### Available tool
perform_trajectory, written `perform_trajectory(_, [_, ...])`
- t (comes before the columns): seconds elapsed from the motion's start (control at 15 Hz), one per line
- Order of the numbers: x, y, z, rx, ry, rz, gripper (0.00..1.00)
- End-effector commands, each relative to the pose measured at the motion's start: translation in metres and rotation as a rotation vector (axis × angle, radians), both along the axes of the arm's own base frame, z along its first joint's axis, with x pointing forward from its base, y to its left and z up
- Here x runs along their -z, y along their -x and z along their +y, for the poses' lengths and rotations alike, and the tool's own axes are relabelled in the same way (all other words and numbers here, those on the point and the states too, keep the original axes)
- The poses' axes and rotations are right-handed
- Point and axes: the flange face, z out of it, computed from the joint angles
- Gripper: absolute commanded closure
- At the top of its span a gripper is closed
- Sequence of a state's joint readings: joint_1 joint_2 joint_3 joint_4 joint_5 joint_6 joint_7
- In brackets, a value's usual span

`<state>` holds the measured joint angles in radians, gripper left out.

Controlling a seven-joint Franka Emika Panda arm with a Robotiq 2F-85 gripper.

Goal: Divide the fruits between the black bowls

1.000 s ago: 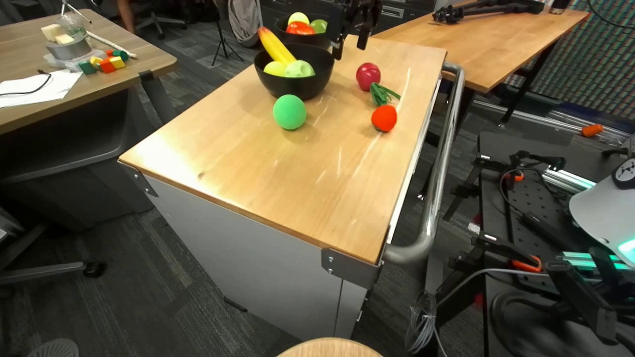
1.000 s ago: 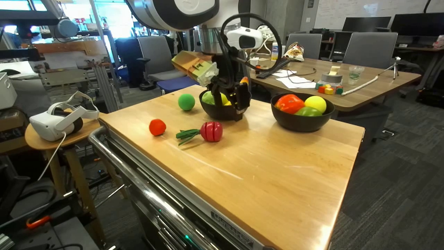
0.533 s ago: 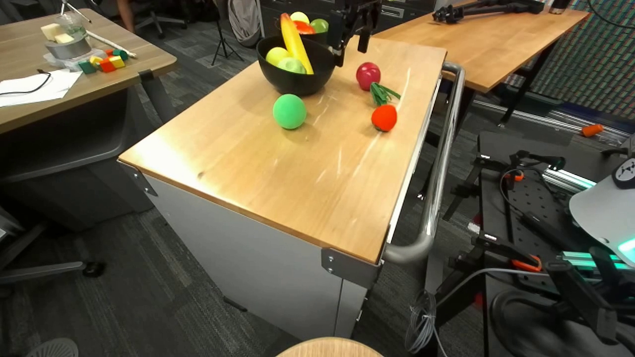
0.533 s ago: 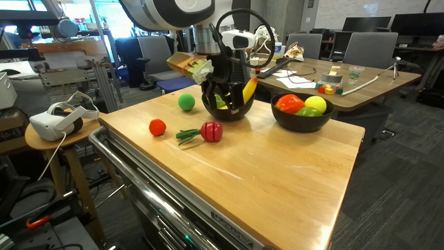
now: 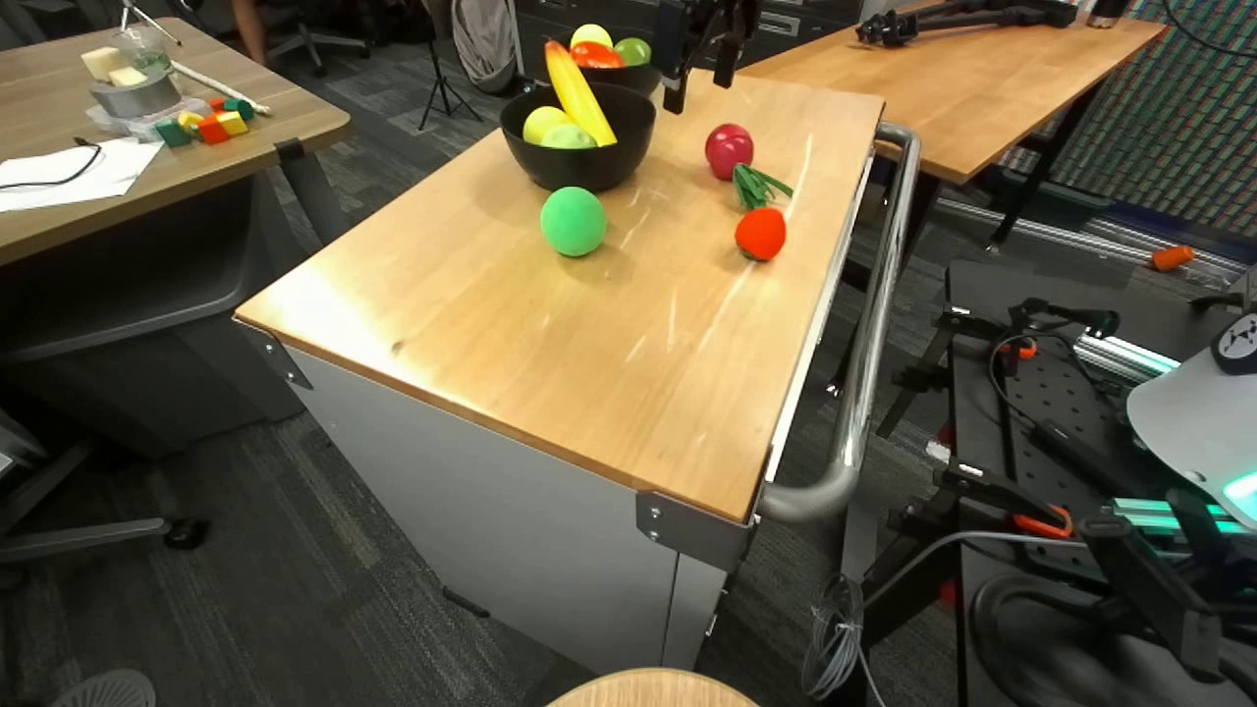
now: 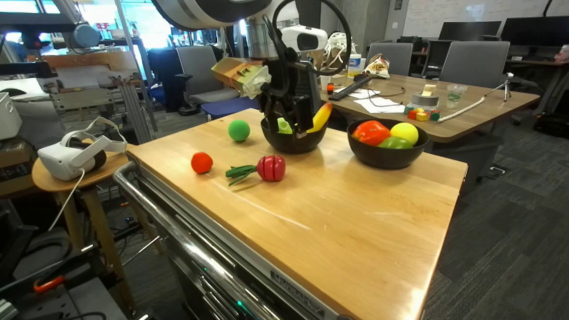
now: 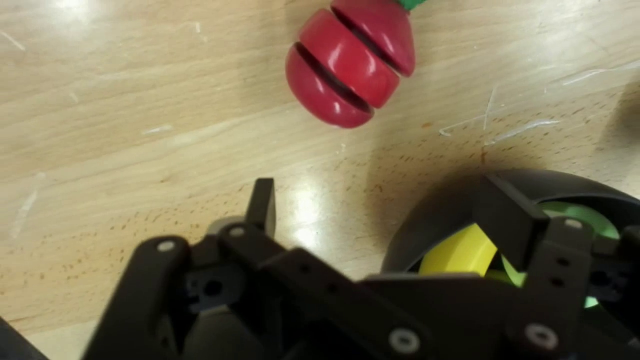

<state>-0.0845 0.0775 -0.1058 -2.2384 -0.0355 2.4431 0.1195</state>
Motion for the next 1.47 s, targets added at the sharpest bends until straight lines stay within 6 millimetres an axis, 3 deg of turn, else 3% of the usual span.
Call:
perform_trajectory(0.0, [-0.011, 0.017, -0.002, 0.044, -0.009, -0.020, 0.00])
perform_trajectory(0.47, [0.014, 0.028, -0.005, 0.091, -0.051, 0.026, 0.00])
perform_trajectory(1.07, [0.046, 0.026, -0.023, 0.232, -0.029, 0.091, 0.00])
perform_trajectory(1.13, [0.050, 0.025, -0.022, 0.235, -0.030, 0.100, 0.23])
perform_trajectory(1.2, [0.053, 0.024, -0.022, 0.228, -0.039, 0.107, 0.26])
perform_trajectory(1.4, [0.056, 0.024, -0.022, 0.221, -0.045, 0.113, 0.51])
